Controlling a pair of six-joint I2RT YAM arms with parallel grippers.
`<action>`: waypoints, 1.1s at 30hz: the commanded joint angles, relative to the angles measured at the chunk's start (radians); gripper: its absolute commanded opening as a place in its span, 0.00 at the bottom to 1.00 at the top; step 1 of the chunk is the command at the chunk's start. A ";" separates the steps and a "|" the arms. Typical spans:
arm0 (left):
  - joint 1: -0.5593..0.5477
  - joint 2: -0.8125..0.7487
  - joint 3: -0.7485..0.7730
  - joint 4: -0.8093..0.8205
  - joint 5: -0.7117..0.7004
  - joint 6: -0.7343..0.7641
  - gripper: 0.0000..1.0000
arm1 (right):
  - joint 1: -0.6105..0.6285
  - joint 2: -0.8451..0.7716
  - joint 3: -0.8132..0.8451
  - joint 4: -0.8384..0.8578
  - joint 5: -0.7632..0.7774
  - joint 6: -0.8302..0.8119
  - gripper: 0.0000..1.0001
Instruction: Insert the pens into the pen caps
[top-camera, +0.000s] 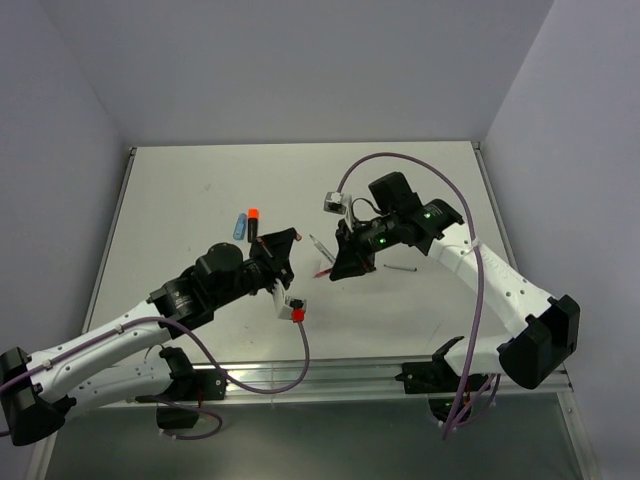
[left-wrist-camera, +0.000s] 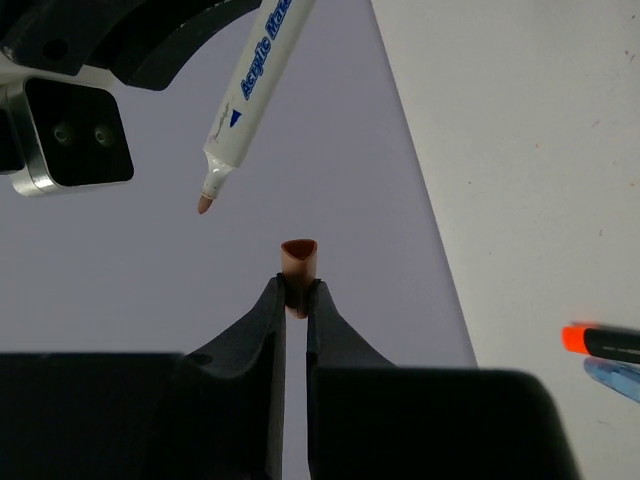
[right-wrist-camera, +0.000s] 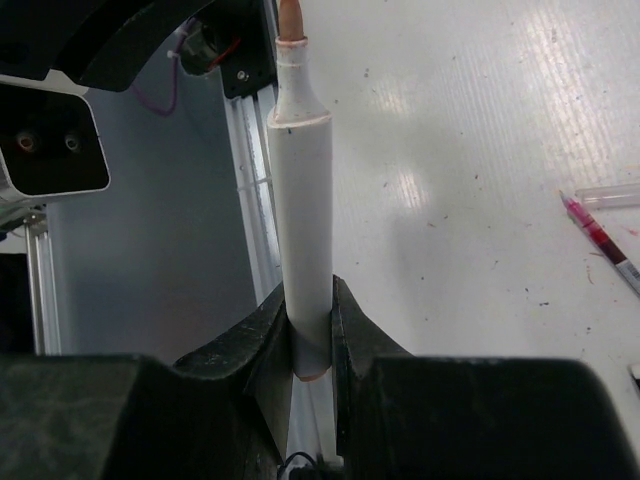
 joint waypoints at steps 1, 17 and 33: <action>-0.016 -0.033 -0.012 0.076 0.007 0.121 0.00 | 0.009 -0.004 0.061 -0.029 0.031 -0.044 0.00; -0.041 -0.020 0.037 0.076 0.025 0.051 0.00 | 0.047 0.023 0.087 -0.054 0.078 -0.052 0.00; -0.051 -0.024 0.051 0.075 0.020 -0.021 0.00 | 0.047 0.026 0.084 -0.062 0.086 -0.057 0.00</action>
